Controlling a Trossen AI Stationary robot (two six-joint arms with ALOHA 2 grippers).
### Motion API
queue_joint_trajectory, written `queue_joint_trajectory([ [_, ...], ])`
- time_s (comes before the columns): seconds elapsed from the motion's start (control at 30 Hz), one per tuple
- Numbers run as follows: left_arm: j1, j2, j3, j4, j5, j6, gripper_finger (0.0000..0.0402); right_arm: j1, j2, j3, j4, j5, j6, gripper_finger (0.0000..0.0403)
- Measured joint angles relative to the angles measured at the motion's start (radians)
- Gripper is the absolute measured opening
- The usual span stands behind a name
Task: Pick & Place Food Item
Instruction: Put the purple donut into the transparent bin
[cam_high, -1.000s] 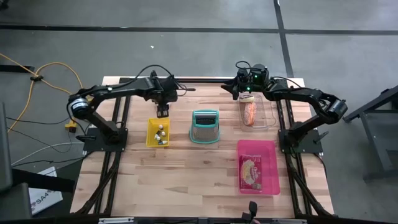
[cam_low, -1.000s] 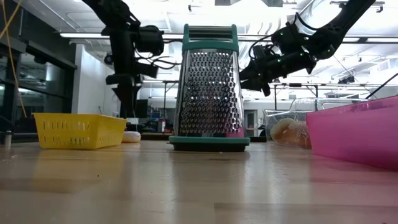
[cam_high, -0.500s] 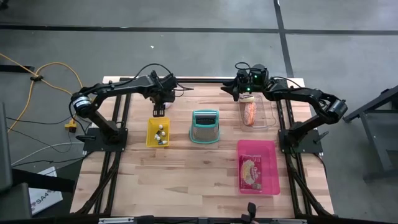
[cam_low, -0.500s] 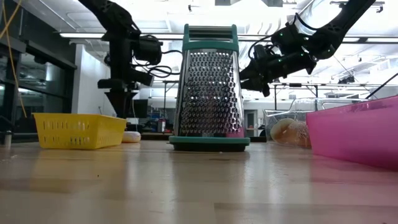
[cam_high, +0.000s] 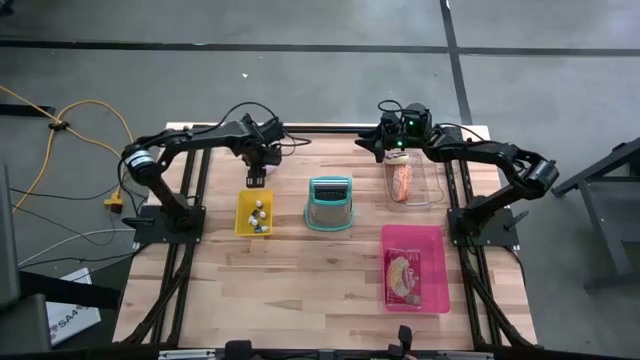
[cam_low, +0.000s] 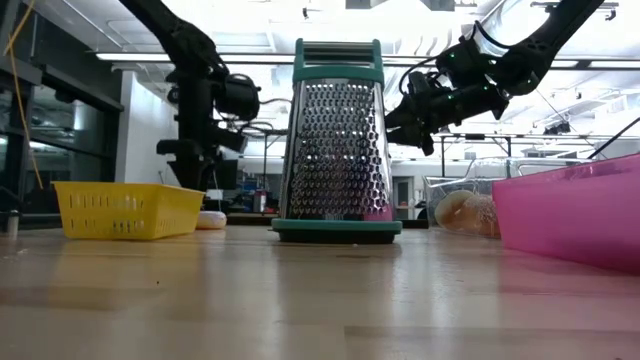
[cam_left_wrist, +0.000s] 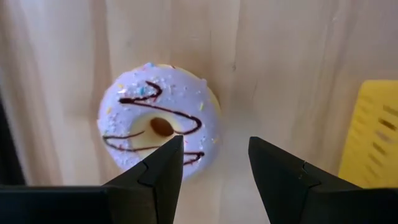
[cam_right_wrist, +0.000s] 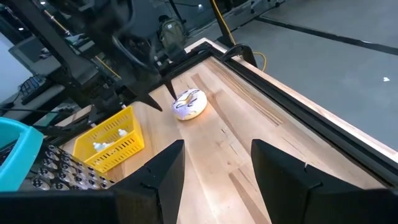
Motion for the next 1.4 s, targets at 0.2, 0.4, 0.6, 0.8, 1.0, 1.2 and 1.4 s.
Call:
queue_joint_trajectory([
  [0.2, 0.0, 0.082, 0.0, 0.029, -0.067, 0.015, 0.0175, 0.0, 0.0, 0.0, 0.0, 0.002, 0.0, 0.0174],
  [0.4, 0.0, 0.113, 0.0, 0.043, -0.075, 0.013, 0.0175, 0.0, 0.0, 0.0, 0.0, 0.002, 0.0, 0.0174],
  [0.6, 0.0, 0.113, 0.0, 0.044, -0.074, -0.004, 0.0175, 0.0, 0.0, 0.0, 0.0, 0.002, 0.0, 0.0174],
  [0.8, 0.0, 0.113, 0.0, 0.044, -0.074, -0.013, 0.0154, 0.0, 0.0, 0.0, -0.001, 0.002, 0.0, 0.0174],
  [1.0, 0.0, 0.113, 0.0, 0.044, -0.074, -0.016, 0.0128, 0.0, 0.0, 0.0, -0.013, 0.002, 0.0, 0.0174],
  [1.2, 0.0, 0.113, 0.0, 0.044, -0.074, -0.016, 0.0115, 0.0, 0.0, 0.0, -0.019, 0.002, 0.0, 0.0174],
  [1.4, -0.012, 0.113, 0.002, 0.044, -0.089, -0.016, 0.0101, 0.0, 0.0, 0.0, -0.019, 0.002, 0.0, 0.0174],
])
